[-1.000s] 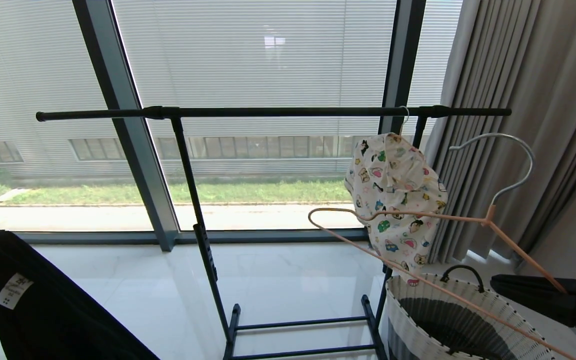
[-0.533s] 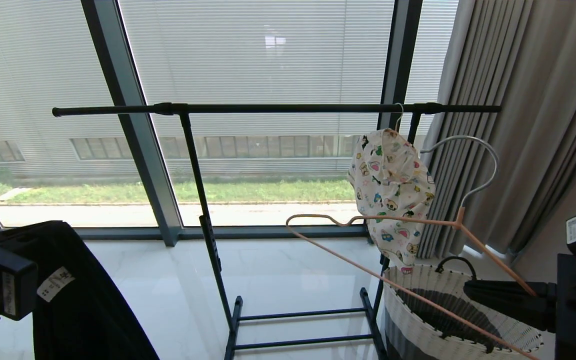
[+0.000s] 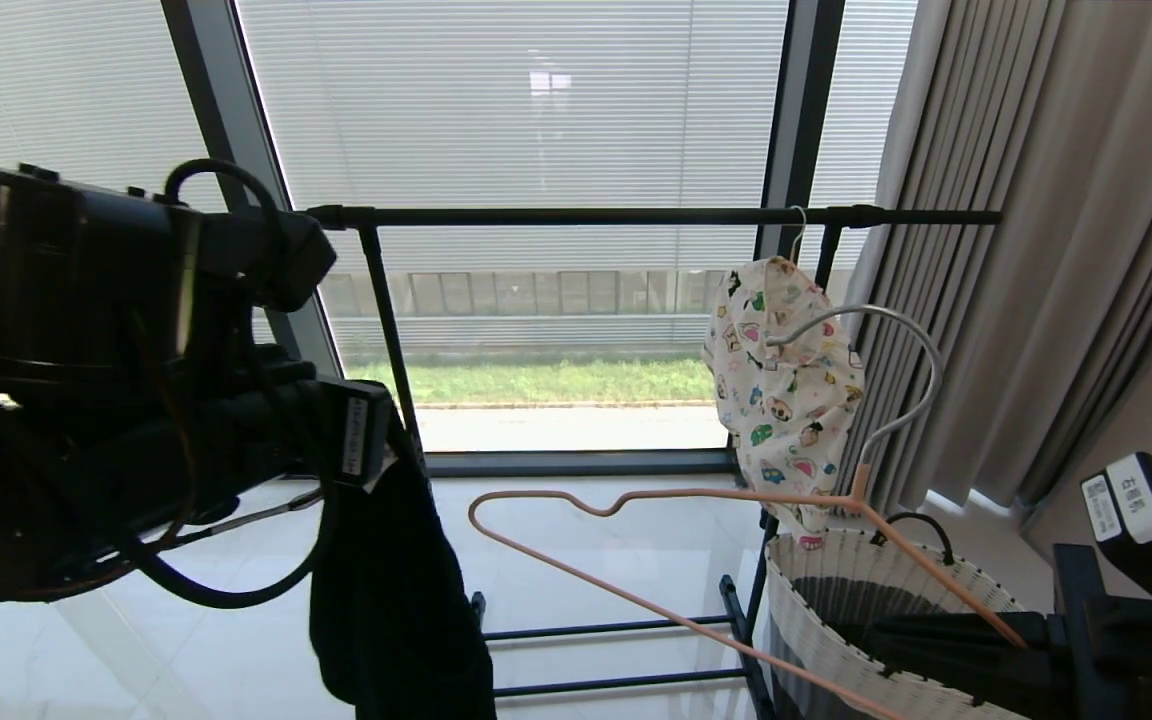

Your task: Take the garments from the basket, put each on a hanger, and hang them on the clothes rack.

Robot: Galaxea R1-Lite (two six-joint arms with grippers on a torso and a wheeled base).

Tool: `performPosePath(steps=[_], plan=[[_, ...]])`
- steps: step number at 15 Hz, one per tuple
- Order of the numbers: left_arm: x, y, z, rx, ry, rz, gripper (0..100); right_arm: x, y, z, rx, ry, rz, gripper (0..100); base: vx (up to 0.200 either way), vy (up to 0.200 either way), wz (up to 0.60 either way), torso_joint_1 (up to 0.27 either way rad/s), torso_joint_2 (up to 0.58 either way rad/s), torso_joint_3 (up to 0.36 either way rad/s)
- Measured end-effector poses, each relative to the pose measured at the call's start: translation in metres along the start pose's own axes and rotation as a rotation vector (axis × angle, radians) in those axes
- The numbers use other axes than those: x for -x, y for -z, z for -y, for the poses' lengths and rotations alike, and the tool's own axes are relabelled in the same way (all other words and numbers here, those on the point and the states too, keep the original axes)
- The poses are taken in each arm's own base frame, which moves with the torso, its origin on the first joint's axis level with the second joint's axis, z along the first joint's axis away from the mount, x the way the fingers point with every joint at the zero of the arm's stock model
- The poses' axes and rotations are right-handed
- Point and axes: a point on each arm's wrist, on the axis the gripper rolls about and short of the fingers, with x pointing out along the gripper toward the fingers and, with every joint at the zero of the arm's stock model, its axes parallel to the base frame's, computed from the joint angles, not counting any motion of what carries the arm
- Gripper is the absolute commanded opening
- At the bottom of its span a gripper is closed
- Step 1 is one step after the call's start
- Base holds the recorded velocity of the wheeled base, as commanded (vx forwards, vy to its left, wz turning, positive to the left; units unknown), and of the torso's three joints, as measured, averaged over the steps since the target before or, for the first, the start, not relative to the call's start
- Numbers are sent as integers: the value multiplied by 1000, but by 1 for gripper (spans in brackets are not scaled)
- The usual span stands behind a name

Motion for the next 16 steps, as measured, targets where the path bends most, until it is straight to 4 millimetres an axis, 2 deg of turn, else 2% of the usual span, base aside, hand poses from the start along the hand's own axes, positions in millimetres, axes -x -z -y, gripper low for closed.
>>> performPosePath(steps=[1,3,5,8,16], plan=[[-6,0,15,-10,40,-13,0,0,0,0,-3,0,0,0,0,0,0,0,0,0],[-16,2,32,-33,54,-35,0,-1,-1,0,-4,-1,0,0,0,0,0,0,0,0],[-25,3,37,-40,-12,-40,0,-1,-2,0,-3,-1,5,0,0,0,0,0,0,0],[-33,4,42,8,-21,-47,0,-2,-4,1,-3,-1,7,0,0,0,0,0,0,0],[-29,2,50,13,-50,-28,0,-22,-6,8,-28,37,22,0,0,0,0,0,0,0]])
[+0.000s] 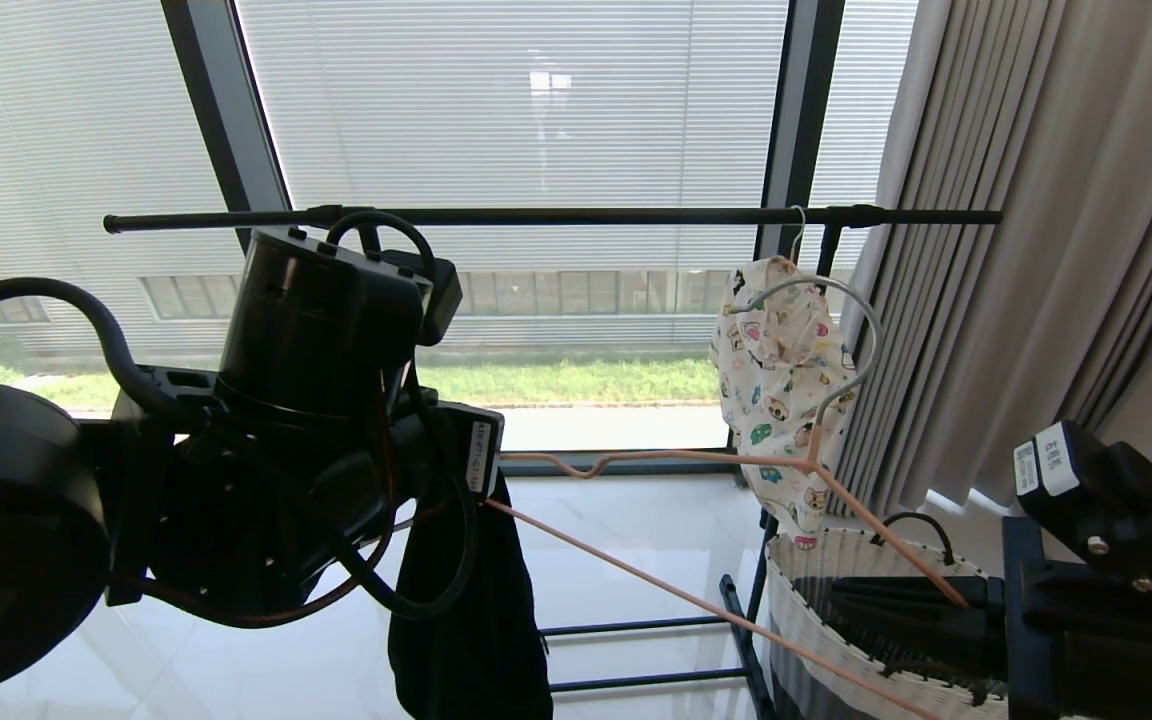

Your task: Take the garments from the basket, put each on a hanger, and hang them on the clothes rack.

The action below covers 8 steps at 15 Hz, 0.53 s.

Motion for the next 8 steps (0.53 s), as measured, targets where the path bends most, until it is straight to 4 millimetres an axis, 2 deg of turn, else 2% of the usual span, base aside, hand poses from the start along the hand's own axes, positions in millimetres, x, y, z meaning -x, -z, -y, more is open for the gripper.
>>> performPosePath(steps=[8], plan=[[3,1,8,-12,-5,7,0,-14,-5,0,14,-15,31,0,0,0,0,0,0,0]])
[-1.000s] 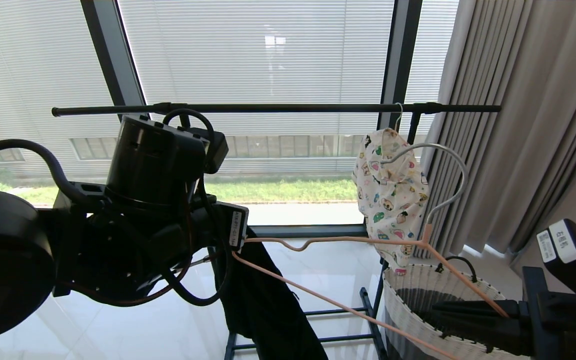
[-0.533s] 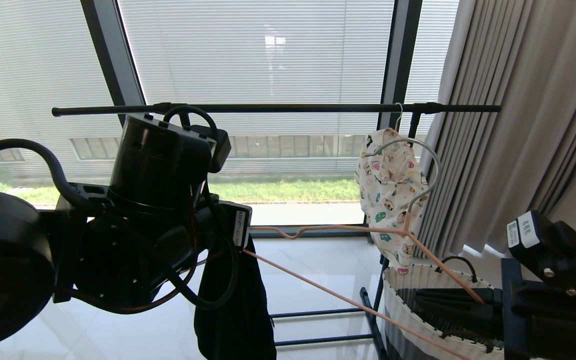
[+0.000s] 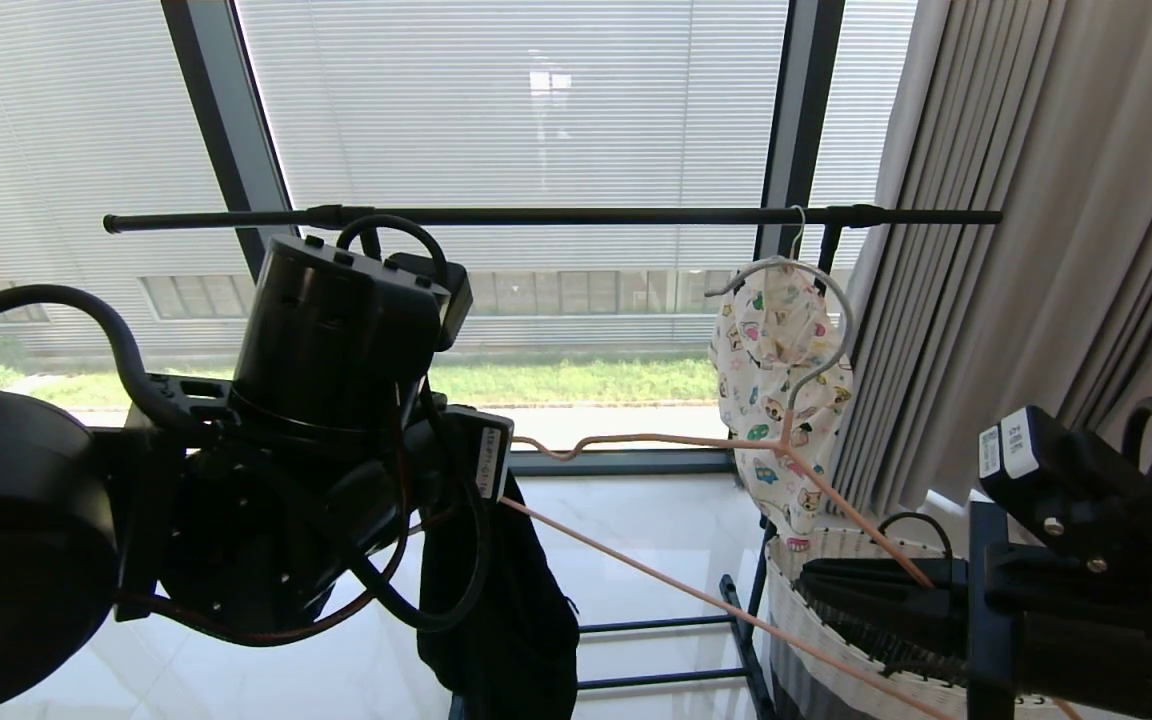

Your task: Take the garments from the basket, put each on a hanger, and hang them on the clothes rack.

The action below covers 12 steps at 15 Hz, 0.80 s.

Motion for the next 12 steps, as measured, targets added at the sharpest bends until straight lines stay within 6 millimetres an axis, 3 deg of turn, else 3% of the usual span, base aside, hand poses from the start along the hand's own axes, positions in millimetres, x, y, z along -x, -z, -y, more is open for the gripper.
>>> performPosePath(steps=[5,9,12], plan=[[14,-13,14,40,65,56,0,-22,0,0,8,-22,6,0,0,0,0,0,0,0],[34,-24,33,104,164,104,0,-52,-11,-1,5,-54,14,0,0,0,0,0,0,0],[47,-33,42,217,225,128,0,-75,-19,-10,-93,-46,29,0,0,0,0,0,0,0]])
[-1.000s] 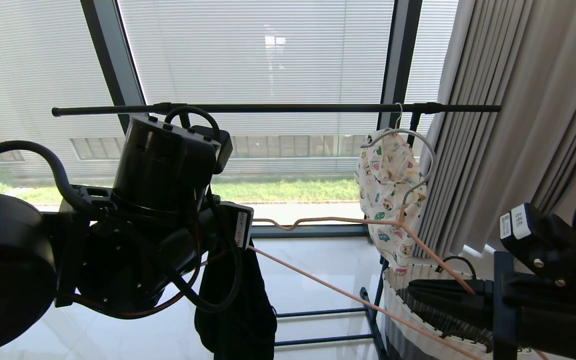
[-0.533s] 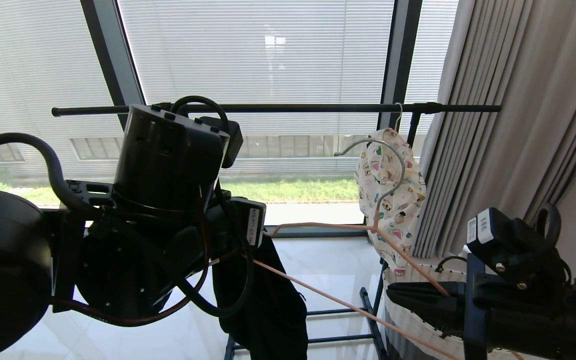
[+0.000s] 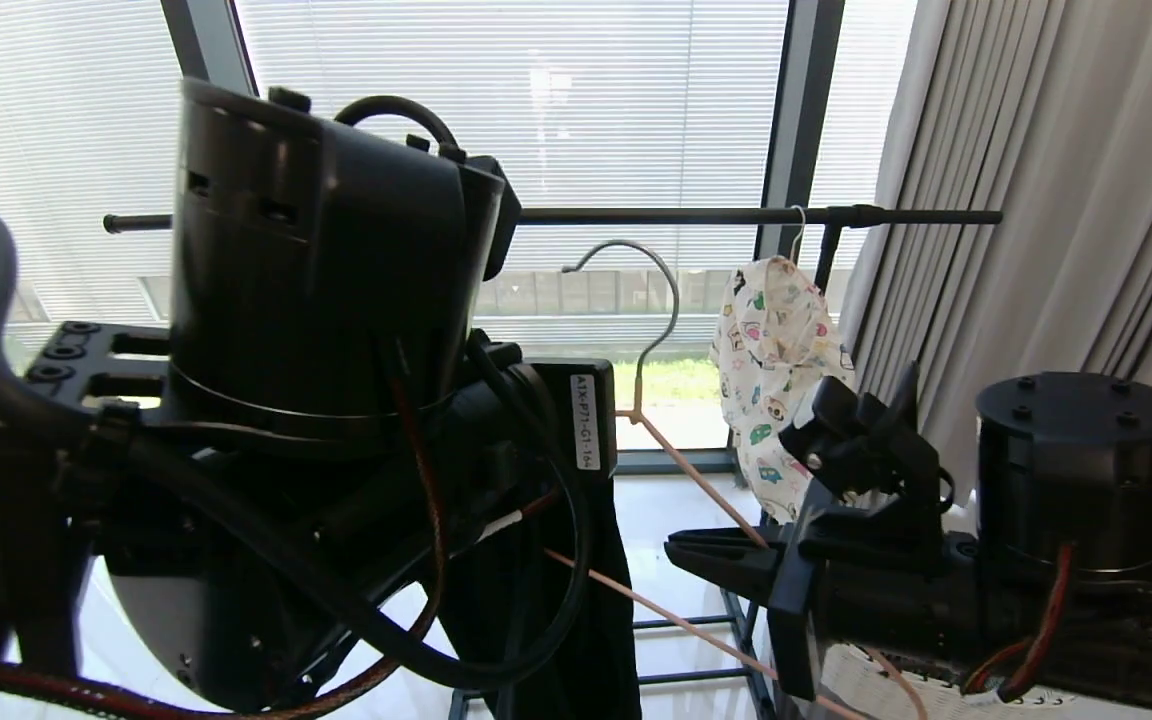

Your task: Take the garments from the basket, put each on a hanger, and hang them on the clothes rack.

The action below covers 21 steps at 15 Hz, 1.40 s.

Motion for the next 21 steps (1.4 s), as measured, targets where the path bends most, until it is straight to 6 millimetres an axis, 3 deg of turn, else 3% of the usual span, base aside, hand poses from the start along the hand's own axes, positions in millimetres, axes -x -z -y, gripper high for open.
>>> performPosePath(steps=[4,8,9,13,18,21], plan=[[7,-3,-1,15,10,13,0,-29,-7,-12,-95,65,66,0,0,0,0,0,0,0],[9,0,-2,10,9,13,0,-39,-7,-13,-90,123,67,0,0,0,0,0,0,0],[11,0,-4,20,13,28,100,-38,-8,-13,-86,136,73,0,0,0,0,0,0,0],[22,10,-16,-15,9,30,100,-33,-12,-7,3,188,89,0,0,0,0,0,0,0],[54,37,-52,-157,-6,4,100,-16,-25,5,139,236,137,0,0,0,0,0,0,0],[67,39,-54,-139,123,65,100,5,-13,3,164,191,110,0,0,0,0,0,0,0]])
